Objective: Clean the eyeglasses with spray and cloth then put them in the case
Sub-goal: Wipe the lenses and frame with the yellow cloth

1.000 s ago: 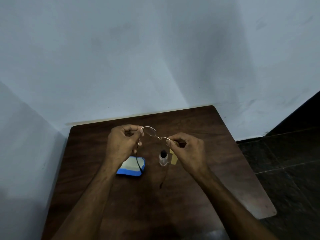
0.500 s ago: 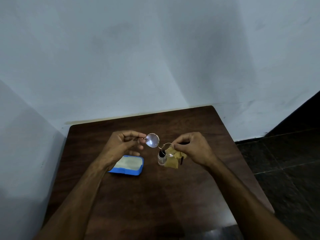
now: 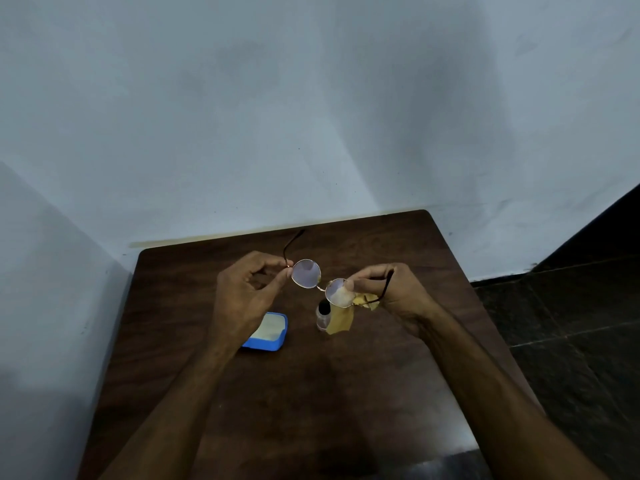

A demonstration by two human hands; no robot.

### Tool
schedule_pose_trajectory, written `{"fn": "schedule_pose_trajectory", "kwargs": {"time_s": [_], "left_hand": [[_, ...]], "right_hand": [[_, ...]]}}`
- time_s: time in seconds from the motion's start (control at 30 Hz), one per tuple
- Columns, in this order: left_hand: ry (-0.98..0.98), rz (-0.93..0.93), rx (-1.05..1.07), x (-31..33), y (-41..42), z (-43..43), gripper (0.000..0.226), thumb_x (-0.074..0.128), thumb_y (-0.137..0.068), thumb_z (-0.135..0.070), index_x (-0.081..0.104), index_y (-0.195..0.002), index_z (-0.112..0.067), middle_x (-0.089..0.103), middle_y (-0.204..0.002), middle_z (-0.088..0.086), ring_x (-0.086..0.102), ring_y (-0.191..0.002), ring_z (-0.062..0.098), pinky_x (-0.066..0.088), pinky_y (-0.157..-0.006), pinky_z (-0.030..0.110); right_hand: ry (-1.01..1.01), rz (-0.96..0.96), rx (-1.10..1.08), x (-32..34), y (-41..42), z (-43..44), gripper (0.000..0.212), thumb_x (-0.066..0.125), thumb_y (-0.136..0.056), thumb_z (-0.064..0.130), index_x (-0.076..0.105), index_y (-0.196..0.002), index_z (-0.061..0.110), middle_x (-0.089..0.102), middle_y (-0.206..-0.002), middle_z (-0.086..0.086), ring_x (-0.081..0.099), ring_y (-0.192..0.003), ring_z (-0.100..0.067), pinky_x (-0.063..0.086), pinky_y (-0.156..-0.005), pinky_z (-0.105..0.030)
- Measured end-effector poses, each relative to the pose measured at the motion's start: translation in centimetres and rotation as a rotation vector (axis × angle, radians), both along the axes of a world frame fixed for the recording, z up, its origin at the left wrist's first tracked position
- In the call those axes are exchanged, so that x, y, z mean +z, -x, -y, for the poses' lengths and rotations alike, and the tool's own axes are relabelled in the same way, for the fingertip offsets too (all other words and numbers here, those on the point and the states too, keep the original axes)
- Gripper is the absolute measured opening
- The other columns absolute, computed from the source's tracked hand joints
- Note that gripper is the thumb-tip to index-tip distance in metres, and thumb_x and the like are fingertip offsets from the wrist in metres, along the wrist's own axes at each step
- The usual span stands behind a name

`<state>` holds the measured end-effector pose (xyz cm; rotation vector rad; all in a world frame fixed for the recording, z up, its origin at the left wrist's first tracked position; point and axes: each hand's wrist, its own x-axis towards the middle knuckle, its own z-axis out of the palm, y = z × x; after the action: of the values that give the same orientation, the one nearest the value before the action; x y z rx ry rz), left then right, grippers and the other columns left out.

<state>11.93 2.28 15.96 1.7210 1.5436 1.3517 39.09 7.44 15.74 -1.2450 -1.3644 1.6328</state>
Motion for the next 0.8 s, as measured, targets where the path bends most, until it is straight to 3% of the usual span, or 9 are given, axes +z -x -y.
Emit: {"fn": "schedule_pose_trajectory", "kwargs": {"time_s": [0.13, 0.27, 0.37, 0.43, 0.57, 0.67, 0.73, 0.8], "left_hand": [[-0.090, -0.157, 0.022, 0.2, -0.2, 0.2, 0.016, 0.082, -0.092, -0.013, 0.078, -0.108, -0.012, 0.077, -0.103, -0.007, 0.075, -0.095, 0.006, 0.061, -0.085, 0.021], [-0.096, -0.098, 0.062, 0.2, -1.0, 0.5, 0.016, 0.081, -0.094, -0.012, 0.076, -0.110, -0.014, 0.078, -0.099, -0.010, 0.076, -0.091, 0.006, 0.059, -0.084, 0.017], [-0.123, -0.034, 0.130, 0.5, -2.0, 0.5, 0.016, 0.082, -0.091, -0.006, 0.076, -0.105, -0.011, 0.077, -0.094, -0.010, 0.076, -0.088, 0.004, 0.058, -0.082, 0.013], [-0.123, 0.036, 0.174, 0.6, -2.4, 0.4, 0.015, 0.083, -0.091, -0.006, 0.076, -0.104, -0.010, 0.078, -0.093, -0.007, 0.076, -0.084, 0.007, 0.061, -0.080, 0.019], [-0.106, 0.121, 0.257, 0.3, -2.1, 0.2, 0.018, 0.082, -0.091, -0.015, 0.076, -0.106, -0.008, 0.080, -0.094, -0.001, 0.079, -0.083, 0.015, 0.066, -0.081, 0.035], [-0.098, 0.154, 0.297, 0.1, -1.9, 0.1, 0.018, 0.083, -0.091, -0.016, 0.076, -0.105, -0.008, 0.080, -0.093, 0.001, 0.080, -0.083, 0.019, 0.067, -0.081, 0.041], [-0.093, 0.152, 0.320, 0.1, -1.7, 0.2, 0.017, 0.083, -0.091, -0.016, 0.076, -0.105, -0.008, 0.080, -0.092, 0.001, 0.079, -0.082, 0.019, 0.067, -0.081, 0.041], [-0.090, 0.162, 0.336, 0.1, -1.7, 0.3, 0.017, 0.082, -0.092, -0.016, 0.076, -0.105, -0.007, 0.080, -0.090, 0.002, 0.079, -0.080, 0.019, 0.067, -0.079, 0.040]], "right_hand": [[0.054, -0.050, -0.018, -0.4, 0.0, -0.4, 0.025, 0.086, -0.080, 0.017, 0.080, -0.095, -0.002, 0.077, -0.099, -0.027, 0.071, -0.089, -0.035, 0.052, -0.092, -0.053], [0.151, -0.210, -0.042, -0.1, 0.1, -0.7, 0.031, 0.076, -0.089, 0.006, 0.069, -0.109, -0.017, 0.068, -0.120, -0.037, 0.065, -0.105, -0.043, 0.050, -0.101, -0.059], [0.229, -0.301, -0.049, 0.2, 0.4, -0.8, 0.046, 0.075, -0.085, 0.016, 0.066, -0.116, -0.017, 0.070, -0.123, -0.031, 0.067, -0.100, -0.034, 0.055, -0.091, -0.046], [0.278, -0.365, -0.072, 0.2, 0.6, -0.8, 0.038, 0.074, -0.086, 0.020, 0.071, -0.111, -0.009, 0.074, -0.109, -0.023, 0.067, -0.090, -0.025, 0.056, -0.079, -0.036], [0.348, -0.411, -0.165, -0.5, 0.8, -0.9, 0.016, 0.061, -0.102, 0.015, 0.065, -0.106, 0.000, 0.071, -0.094, -0.016, 0.068, -0.079, -0.022, 0.057, -0.069, -0.034], [0.317, -0.350, -0.156, -1.0, 1.0, -0.7, 0.020, 0.052, -0.108, 0.019, 0.061, -0.103, 0.001, 0.073, -0.098, -0.023, 0.071, -0.076, -0.026, 0.056, -0.060, -0.034], [0.259, -0.242, -0.135, -1.3, 1.2, -0.4, 0.023, 0.048, -0.111, 0.023, 0.058, -0.103, 0.004, 0.077, -0.098, -0.024, 0.075, -0.078, -0.028, 0.055, -0.064, -0.036], [0.202, -0.117, -0.166, -1.5, 1.6, 0.1, 0.023, 0.049, -0.111, 0.028, 0.056, -0.100, 0.008, 0.075, -0.083, -0.018, 0.072, -0.068, -0.026, 0.055, -0.066, -0.038]]}}
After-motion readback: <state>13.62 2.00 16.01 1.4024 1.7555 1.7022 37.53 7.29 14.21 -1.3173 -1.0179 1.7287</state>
